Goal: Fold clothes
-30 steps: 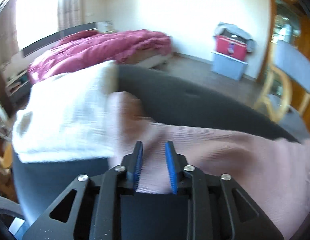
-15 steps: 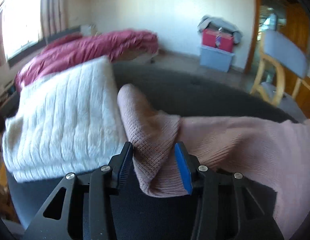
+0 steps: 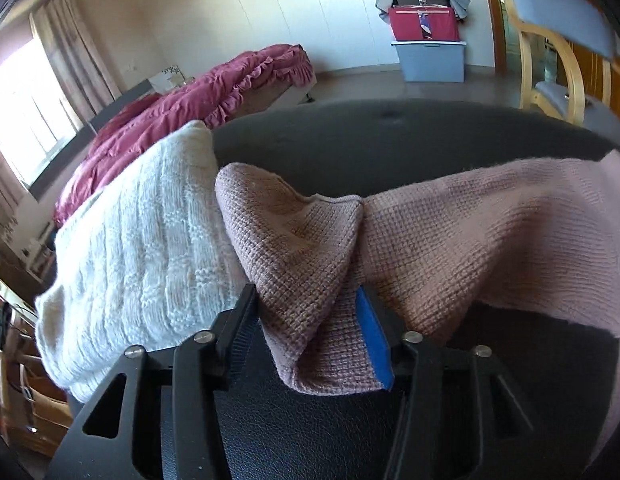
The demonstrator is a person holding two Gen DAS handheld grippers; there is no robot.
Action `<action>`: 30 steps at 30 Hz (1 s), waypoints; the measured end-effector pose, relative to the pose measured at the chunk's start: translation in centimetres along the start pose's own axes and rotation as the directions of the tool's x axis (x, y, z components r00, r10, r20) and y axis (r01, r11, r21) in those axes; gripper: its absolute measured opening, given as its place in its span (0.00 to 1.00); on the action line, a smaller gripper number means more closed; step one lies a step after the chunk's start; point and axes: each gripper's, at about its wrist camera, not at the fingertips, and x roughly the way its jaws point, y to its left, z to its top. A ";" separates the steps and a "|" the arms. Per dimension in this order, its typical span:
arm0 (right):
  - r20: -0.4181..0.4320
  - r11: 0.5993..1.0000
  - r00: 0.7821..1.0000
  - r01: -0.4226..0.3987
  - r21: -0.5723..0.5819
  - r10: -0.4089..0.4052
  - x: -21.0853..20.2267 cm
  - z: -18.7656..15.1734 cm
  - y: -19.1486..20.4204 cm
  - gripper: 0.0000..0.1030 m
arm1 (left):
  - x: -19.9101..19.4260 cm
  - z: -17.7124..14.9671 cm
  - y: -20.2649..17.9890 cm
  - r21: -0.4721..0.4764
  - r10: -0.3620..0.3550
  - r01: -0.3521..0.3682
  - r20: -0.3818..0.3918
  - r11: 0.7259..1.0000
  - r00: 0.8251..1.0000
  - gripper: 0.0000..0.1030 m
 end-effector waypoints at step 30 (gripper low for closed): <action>0.011 1.000 1.000 -0.017 0.015 0.017 -0.6 -0.5 0.2 0.24 | -21.1 9.5 -12.7 0.103 -0.495 0.494 0.363 0.864 0.790 0.13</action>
